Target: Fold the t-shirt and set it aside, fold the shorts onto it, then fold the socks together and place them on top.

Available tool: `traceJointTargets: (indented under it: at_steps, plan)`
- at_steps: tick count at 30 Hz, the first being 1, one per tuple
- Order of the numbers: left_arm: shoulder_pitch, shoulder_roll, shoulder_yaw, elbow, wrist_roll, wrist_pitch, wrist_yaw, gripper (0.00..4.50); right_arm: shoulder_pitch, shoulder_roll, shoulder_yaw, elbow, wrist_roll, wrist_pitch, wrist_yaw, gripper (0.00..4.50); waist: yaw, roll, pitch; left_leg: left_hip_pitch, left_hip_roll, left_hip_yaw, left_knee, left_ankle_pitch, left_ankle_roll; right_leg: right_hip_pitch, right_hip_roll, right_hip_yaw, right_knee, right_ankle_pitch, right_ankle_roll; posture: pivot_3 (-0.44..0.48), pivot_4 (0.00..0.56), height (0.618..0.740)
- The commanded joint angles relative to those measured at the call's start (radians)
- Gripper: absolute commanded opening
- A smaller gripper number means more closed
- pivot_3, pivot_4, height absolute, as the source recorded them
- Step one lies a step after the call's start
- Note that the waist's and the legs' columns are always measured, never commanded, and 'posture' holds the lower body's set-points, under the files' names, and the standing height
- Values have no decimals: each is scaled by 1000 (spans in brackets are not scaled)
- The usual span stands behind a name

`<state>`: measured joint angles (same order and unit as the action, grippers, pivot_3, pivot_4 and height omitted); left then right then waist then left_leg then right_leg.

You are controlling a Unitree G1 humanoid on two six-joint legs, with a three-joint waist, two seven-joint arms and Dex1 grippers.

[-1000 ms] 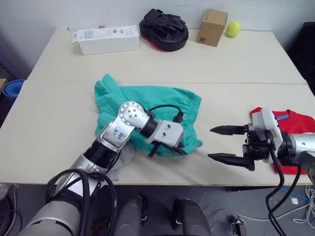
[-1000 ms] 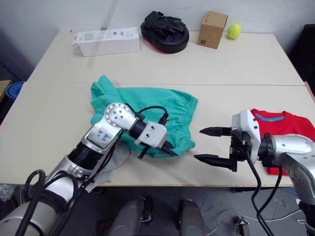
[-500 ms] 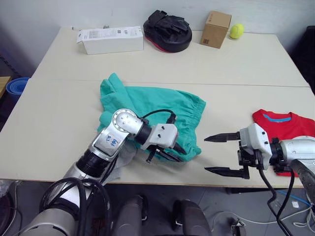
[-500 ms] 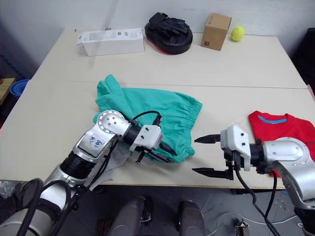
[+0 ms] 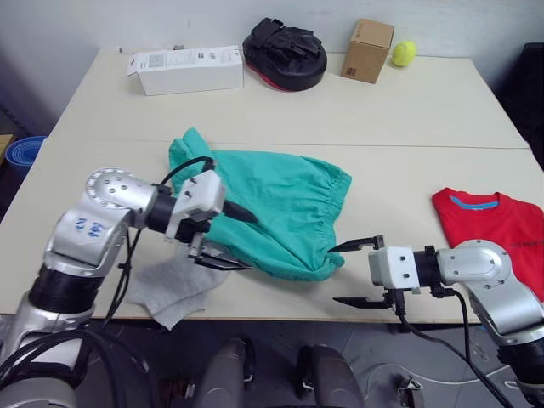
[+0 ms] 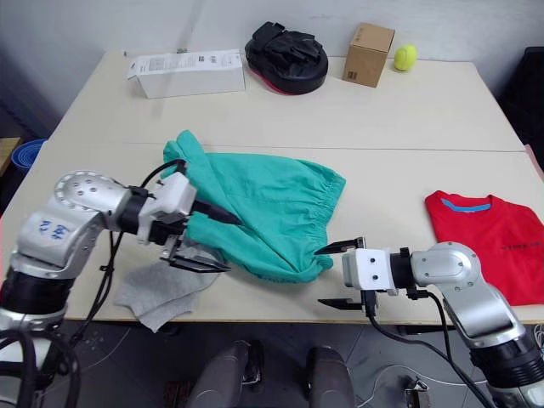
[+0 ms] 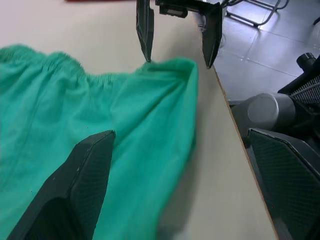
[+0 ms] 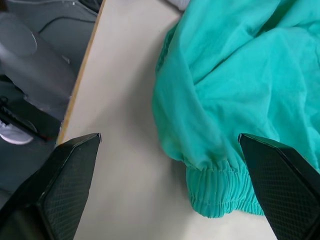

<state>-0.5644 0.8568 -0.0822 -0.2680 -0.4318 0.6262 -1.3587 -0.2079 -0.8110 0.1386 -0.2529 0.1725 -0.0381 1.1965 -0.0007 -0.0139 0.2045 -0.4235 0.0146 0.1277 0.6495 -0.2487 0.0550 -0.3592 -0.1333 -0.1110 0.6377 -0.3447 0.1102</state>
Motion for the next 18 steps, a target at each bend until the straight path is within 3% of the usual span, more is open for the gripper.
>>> traceJointTargets:
  at_steps: [1,2,6,13,18]
  plan:
    - [62,68,84,-95,-70,34,-7,4500,-31,29,30,48,-56,-56,-38,4087,-2,0,0,0,0,0,0,0,0,0,0,0,0,0,0,0,150,740]
    - [82,81,104,-112,-86,45,2,4500,-37,33,36,65,-71,-72,-43,3922,-1,0,0,0,0,0,0,0,0,0,0,0,0,0,0,0,150,740]
    - [129,95,163,-156,-136,91,60,4500,-53,40,46,114,-95,-113,-58,2541,1,0,0,0,0,-1,0,0,-1,0,0,0,0,0,-1,0,150,740]
    - [140,85,158,-169,-147,81,124,4500,-93,30,19,204,-121,-173,-88,184,-2,0,0,1,0,-1,-1,0,-2,0,1,0,1,0,-1,0,150,740]
    - [137,84,141,-168,-155,72,132,4500,-163,-18,-29,332,-145,-201,-118,48,-1,1,0,1,0,-1,-1,0,-2,0,1,1,1,0,-1,0,150,740]
